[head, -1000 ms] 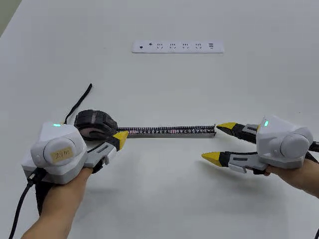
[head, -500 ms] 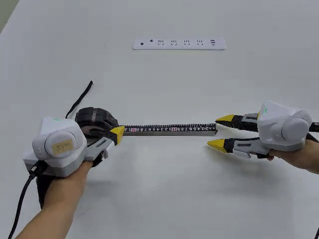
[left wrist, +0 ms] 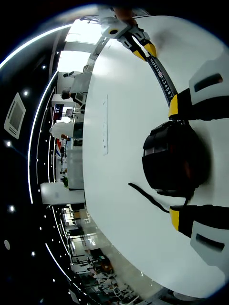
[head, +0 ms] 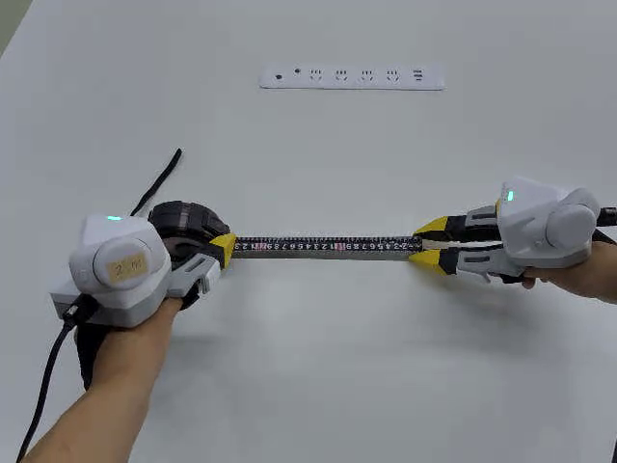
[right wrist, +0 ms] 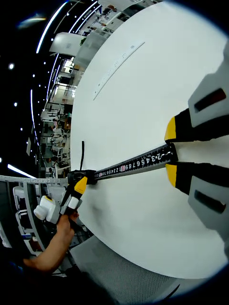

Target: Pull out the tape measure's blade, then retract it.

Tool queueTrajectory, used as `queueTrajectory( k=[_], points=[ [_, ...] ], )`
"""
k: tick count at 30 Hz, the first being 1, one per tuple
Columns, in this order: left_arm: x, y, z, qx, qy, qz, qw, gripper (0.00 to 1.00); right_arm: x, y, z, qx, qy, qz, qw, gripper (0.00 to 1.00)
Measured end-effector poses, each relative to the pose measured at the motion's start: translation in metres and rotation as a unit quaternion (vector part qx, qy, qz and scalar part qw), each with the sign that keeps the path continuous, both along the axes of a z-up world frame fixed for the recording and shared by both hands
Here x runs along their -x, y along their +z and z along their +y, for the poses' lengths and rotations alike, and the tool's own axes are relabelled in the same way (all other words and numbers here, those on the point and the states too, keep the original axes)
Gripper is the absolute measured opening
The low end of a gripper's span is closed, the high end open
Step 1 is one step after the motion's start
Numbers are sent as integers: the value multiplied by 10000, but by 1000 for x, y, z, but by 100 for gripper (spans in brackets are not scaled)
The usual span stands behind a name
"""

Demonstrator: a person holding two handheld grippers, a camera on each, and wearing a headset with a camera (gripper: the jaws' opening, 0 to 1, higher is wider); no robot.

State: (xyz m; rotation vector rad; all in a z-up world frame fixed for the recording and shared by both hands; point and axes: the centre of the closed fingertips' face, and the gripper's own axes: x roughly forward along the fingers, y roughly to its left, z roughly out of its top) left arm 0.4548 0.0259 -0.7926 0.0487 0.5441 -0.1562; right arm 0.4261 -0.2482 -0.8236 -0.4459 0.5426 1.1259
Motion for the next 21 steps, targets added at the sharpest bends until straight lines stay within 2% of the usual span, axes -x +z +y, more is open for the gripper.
queueTrajectory(
  k=[14,21],
  points=[
    [-1,-3,-4,29,105,68,9999,62,1,-1,-1,36,114,-25,9999,12],
    [-2,-3,-4,26,123,129,9998,62,1,-1,-1,64,119,-42,9999,12]
  ],
)
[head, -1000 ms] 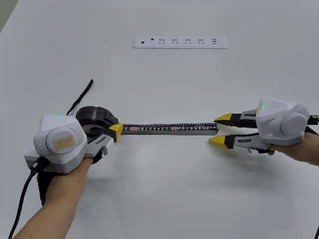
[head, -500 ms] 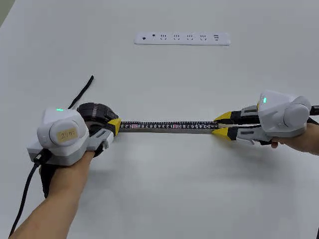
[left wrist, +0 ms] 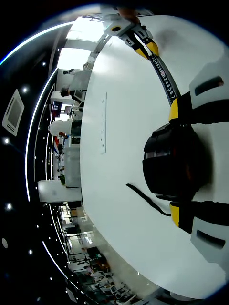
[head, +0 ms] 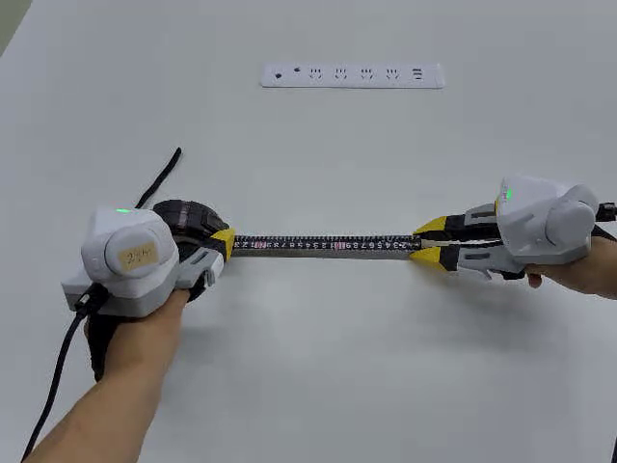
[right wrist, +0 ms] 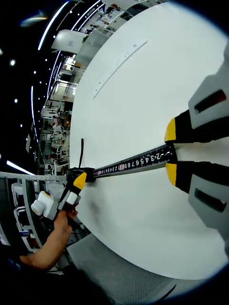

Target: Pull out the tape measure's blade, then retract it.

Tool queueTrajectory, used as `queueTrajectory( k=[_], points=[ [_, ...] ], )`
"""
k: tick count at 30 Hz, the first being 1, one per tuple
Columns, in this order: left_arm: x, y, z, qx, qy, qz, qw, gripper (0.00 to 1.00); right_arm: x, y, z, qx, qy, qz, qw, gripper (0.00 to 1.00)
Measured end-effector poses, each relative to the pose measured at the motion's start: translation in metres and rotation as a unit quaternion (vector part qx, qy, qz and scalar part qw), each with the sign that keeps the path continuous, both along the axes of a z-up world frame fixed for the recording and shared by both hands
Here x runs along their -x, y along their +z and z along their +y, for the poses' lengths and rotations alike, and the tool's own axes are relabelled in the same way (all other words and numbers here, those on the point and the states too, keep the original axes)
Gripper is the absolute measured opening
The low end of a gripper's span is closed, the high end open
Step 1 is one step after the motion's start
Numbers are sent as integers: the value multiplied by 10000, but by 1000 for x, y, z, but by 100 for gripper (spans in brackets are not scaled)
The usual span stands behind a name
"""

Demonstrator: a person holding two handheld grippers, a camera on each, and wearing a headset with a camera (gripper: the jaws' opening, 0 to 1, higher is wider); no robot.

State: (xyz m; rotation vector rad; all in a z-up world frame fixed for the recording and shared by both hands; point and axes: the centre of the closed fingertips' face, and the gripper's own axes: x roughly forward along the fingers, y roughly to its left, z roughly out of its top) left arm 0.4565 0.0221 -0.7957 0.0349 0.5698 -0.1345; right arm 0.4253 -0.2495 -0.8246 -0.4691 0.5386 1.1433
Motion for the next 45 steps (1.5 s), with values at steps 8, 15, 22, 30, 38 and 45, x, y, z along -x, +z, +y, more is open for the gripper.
queueTrajectory(
  k=[8,15,22,30,38,45],
  points=[
    [-1,1,1,159,166,53,9997,62,0,0,0,13,-9,-1,10000,12],
    [-1,-1,1,-3,184,258,9995,60,0,0,-1,73,25,-8,10000,12],
    [1,-1,2,-54,168,212,9996,57,-1,0,-1,120,41,-39,9999,11],
    [1,-1,2,-35,106,244,9996,56,-1,-1,0,145,55,-47,9999,11],
    [1,-1,3,22,82,294,9995,56,0,0,0,161,70,-45,9998,11],
    [2,-1,2,73,65,325,9994,56,2,0,0,179,67,-34,9998,11]
  ],
)
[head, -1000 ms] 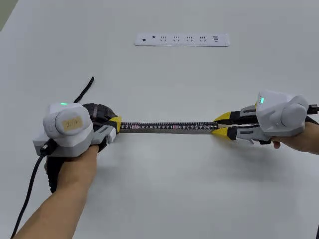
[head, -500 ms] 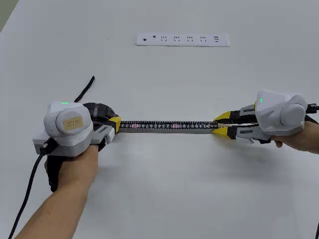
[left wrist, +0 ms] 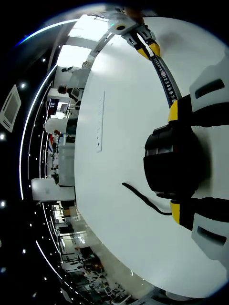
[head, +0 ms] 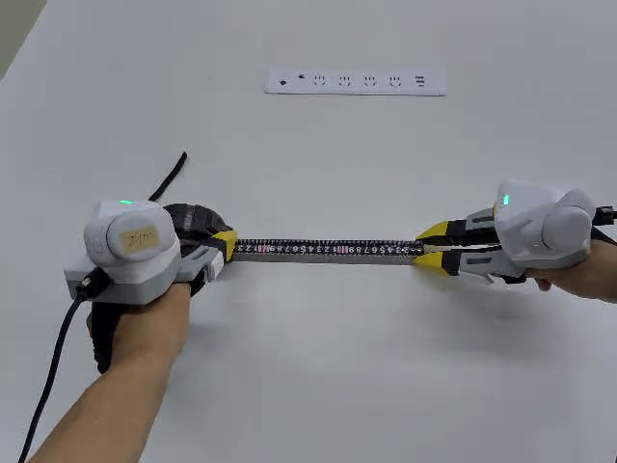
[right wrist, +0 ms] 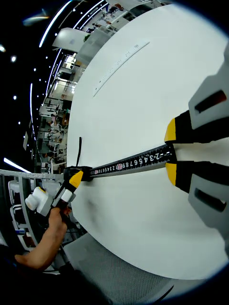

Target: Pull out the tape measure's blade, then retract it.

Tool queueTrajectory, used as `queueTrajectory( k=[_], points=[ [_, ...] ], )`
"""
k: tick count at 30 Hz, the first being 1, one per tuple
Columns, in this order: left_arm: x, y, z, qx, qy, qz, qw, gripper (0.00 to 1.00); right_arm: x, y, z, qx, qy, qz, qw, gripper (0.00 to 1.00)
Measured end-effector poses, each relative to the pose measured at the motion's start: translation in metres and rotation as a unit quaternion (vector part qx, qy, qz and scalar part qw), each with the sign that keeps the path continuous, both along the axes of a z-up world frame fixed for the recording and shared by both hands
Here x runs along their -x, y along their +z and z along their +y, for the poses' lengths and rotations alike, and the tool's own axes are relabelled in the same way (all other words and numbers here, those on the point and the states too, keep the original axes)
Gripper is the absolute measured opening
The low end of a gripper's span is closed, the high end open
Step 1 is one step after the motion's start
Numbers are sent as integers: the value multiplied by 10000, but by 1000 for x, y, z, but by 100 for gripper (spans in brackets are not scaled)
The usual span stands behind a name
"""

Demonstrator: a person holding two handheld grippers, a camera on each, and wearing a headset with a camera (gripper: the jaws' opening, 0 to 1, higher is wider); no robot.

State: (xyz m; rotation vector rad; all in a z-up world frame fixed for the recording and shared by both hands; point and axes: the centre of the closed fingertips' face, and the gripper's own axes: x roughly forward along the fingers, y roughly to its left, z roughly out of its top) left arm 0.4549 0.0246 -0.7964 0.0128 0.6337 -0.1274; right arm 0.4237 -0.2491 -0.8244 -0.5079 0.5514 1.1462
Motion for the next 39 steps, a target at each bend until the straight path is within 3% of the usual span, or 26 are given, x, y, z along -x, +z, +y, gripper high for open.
queueTrajectory(
  k=[16,39],
  points=[
    [0,0,2,76,3,73,9999,56,-1,2,2,-19,-23,18,10000,11],
    [1,0,1,188,-19,163,9997,56,-4,6,25,-160,55,41,9998,12]
  ],
)
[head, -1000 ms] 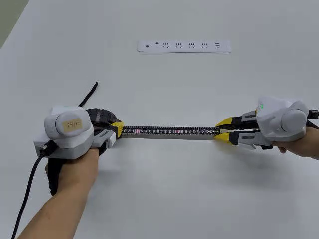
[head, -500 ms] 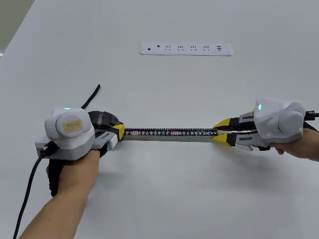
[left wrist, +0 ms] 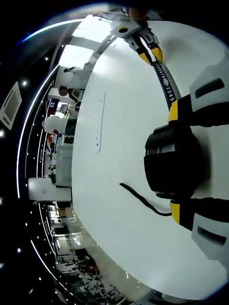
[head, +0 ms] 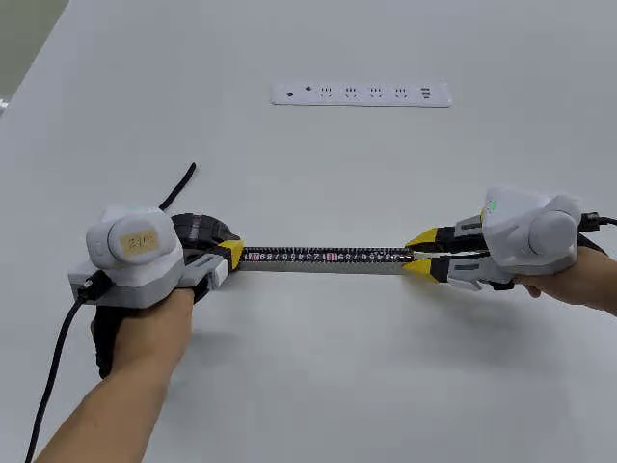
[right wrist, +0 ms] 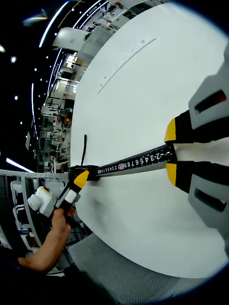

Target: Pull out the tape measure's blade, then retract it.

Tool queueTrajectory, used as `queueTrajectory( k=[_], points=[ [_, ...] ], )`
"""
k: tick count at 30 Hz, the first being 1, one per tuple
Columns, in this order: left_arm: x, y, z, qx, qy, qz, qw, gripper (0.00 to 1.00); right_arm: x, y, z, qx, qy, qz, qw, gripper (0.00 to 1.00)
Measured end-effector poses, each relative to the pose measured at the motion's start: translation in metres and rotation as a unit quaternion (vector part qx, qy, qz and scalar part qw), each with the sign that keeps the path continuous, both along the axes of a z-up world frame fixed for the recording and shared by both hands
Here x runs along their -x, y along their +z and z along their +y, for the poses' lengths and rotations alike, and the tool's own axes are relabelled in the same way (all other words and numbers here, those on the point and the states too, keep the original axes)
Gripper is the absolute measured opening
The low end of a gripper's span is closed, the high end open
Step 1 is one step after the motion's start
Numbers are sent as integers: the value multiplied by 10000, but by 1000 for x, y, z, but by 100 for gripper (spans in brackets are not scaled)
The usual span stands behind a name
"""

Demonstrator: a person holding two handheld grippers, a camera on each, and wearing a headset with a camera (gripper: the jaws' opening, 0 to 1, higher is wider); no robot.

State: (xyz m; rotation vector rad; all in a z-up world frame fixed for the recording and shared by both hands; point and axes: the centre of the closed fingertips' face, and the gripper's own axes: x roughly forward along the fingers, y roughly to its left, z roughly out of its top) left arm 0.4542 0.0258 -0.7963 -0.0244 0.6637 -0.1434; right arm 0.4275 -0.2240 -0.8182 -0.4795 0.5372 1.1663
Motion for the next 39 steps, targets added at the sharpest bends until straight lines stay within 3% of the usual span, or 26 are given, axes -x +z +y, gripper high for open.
queueTrajectory(
  k=[28,29,39],
  points=[
    [0,0,1,84,-25,69,9999,57,-1,3,24,-92,71,19,9999,12],
    [0,0,1,106,-45,87,9999,57,-1,4,35,-146,104,45,9998,12],
    [0,0,2,123,-45,91,9999,57,-4,3,45,-178,115,58,9998,12]
  ],
)
